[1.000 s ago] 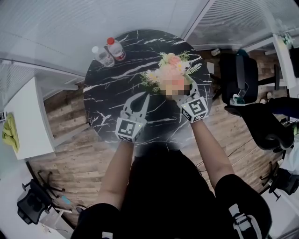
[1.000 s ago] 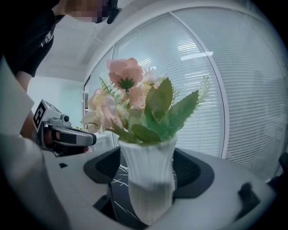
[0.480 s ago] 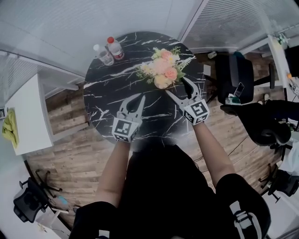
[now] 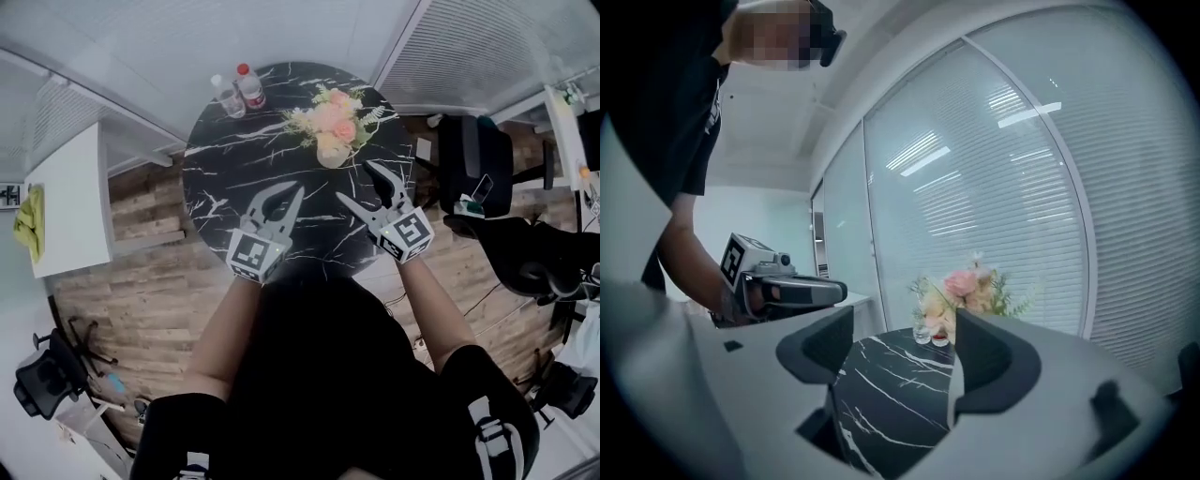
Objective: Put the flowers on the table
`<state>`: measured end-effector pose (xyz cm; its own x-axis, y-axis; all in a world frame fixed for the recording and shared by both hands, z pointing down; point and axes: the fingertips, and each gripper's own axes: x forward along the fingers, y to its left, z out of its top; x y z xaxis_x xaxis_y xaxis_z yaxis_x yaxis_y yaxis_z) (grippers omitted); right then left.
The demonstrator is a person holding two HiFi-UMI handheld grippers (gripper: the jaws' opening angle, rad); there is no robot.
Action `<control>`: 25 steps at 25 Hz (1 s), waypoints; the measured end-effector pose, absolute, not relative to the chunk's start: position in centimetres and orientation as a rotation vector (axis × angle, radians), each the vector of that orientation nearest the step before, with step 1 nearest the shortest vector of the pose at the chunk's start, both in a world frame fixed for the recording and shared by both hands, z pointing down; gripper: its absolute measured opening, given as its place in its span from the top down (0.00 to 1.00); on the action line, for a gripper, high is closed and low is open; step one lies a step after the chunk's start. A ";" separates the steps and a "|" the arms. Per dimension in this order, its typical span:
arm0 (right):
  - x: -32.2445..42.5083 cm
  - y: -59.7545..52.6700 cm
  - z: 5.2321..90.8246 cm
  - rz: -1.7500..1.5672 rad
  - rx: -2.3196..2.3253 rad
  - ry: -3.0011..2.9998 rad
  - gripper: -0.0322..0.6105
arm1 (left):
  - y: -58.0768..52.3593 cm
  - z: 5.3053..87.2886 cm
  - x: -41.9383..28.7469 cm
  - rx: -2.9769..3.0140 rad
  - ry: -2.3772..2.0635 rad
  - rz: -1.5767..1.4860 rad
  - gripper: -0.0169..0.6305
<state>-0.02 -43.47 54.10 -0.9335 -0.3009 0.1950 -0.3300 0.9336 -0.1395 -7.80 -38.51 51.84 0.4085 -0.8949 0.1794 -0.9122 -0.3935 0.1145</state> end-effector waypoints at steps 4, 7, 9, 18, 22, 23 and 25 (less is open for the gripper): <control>-0.3 -41.4 50.9 0.220 0.392 -2.961 0.41 | -37.6 48.6 -6.7 2.491 -1.612 0.106 0.95; -0.3 -40.5 48.8 0.214 0.371 -2.986 0.47 | -37.1 46.9 -5.9 2.522 -1.601 0.090 0.95; -0.2 -39.9 47.6 0.210 0.365 -3.005 0.57 | -36.9 46.0 -5.5 2.537 -1.593 0.060 0.95; 0.0 -38.3 45.6 0.187 0.373 -3.026 0.91 | -36.7 44.6 -4.7 2.585 -1.554 0.067 0.95; -0.1 -38.1 45.2 0.177 0.371 -3.026 0.92 | -36.8 44.1 -4.4 2.597 -1.544 0.048 0.95; -0.1 -38.1 45.1 0.170 0.370 -3.028 0.92 | -36.8 44.0 -4.4 2.596 -1.540 0.046 0.95; -0.2 -38.1 45.0 0.162 0.370 -3.029 0.92 | -36.8 44.1 -4.3 2.591 -1.531 0.052 0.95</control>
<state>-0.24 -38.11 44.96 -0.9670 -0.2353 0.0981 -0.2444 0.9651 -0.0945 -4.34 -36.76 44.07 0.4846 -0.8694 0.0964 -0.8740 -0.4765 0.0954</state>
